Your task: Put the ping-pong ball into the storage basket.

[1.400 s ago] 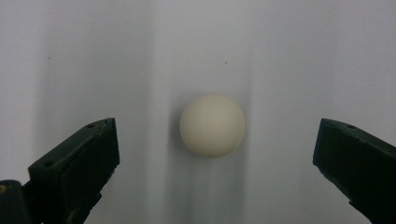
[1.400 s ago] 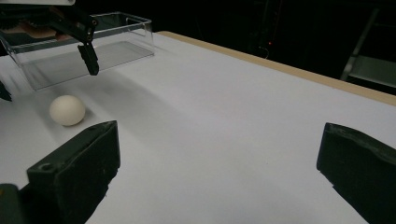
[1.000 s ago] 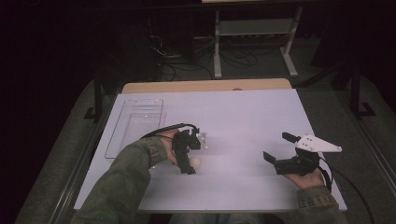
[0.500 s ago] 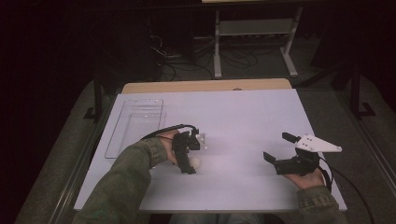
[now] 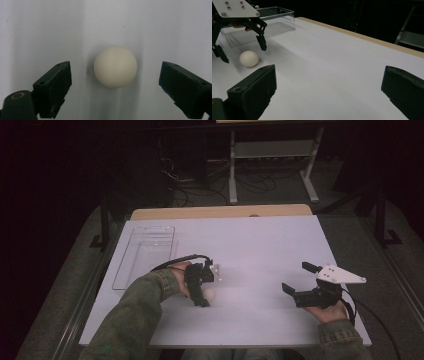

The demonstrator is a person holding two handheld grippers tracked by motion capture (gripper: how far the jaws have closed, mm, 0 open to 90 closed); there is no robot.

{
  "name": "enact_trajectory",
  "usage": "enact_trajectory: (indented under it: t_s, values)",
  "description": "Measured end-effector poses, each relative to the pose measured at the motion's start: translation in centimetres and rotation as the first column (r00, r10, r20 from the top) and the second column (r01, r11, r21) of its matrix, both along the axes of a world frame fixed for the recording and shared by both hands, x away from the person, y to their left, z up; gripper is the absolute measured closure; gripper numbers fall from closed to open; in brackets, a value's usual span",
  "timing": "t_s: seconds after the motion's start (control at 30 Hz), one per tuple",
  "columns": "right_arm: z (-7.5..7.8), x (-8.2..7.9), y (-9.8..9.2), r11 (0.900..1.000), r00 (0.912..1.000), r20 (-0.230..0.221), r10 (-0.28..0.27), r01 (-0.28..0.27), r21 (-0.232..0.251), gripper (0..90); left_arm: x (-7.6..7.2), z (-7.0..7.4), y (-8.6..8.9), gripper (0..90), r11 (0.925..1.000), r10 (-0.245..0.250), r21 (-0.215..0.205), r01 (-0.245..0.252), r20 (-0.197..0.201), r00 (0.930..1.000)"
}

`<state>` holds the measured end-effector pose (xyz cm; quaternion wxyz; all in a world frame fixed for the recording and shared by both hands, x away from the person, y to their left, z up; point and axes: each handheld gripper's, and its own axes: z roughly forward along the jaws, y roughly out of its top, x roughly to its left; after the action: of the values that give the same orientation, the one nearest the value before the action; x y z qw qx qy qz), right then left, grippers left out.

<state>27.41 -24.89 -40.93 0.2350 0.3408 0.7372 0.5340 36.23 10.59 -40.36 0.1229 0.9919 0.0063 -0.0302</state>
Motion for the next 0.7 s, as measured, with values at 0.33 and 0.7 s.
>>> enact_trajectory:
  t_s: [0.33,0.7]
  values:
    - [-0.01,-0.01,0.01,1.000,1.0000,-0.003,0.001,-0.001,-0.002,0.0,0.02,-0.17,0.09,17.1,1.0000,0.006,0.002,-0.006,-0.004,1.0000]
    - [-0.01,0.00,0.01,1.000,1.0000,-0.005,0.002,-0.002,0.000,0.0,-0.03,-0.22,-0.14,26.4,0.9997,0.002,0.023,-0.002,0.011,0.9999]
